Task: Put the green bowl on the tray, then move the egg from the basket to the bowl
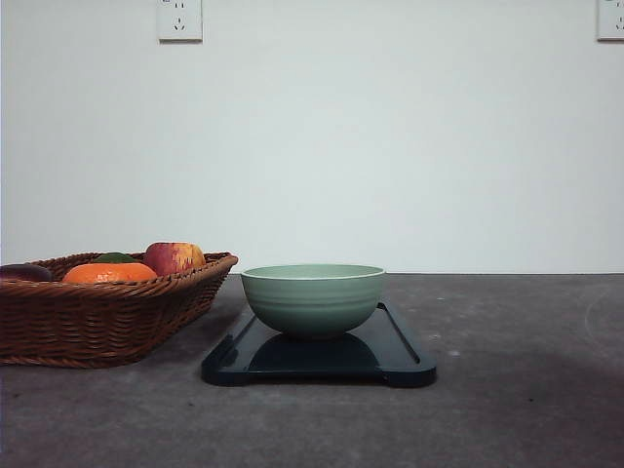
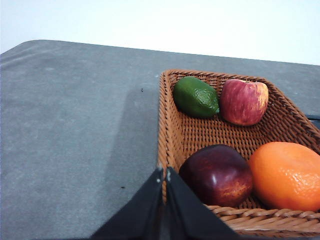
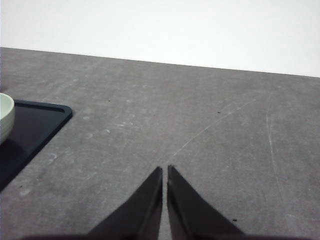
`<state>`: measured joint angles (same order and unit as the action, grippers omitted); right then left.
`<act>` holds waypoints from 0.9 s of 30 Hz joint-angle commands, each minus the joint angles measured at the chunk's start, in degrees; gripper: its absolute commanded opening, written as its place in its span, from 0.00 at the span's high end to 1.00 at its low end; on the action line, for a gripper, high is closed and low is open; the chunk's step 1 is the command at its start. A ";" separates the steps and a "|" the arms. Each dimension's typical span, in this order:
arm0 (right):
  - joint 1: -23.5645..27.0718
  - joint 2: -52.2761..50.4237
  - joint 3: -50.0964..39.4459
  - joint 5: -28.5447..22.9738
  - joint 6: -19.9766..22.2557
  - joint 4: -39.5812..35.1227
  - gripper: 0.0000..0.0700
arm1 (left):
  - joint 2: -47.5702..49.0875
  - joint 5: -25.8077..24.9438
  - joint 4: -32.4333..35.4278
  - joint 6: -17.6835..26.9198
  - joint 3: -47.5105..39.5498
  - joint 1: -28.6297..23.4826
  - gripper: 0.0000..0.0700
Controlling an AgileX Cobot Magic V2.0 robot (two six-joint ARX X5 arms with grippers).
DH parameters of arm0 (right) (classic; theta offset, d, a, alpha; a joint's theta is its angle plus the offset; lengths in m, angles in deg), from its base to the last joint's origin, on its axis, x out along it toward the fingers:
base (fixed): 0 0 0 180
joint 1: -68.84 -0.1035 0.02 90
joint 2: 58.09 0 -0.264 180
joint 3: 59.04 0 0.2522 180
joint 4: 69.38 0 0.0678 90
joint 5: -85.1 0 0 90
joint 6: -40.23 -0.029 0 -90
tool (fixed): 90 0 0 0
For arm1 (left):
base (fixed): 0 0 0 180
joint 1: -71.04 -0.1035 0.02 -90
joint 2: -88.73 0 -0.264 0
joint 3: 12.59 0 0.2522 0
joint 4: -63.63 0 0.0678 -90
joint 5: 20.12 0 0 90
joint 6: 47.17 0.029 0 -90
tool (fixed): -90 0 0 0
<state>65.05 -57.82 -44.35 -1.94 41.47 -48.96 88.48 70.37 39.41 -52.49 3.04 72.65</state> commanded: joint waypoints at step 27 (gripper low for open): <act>-0.09 -0.07 -0.26 -0.02 -0.61 -0.66 0.99 | 0.07 0.11 -0.24 0.57 -1.09 -0.09 1.00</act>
<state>65.05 -57.82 -44.35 -1.94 41.47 -48.96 88.48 70.37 39.41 -52.49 3.04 72.65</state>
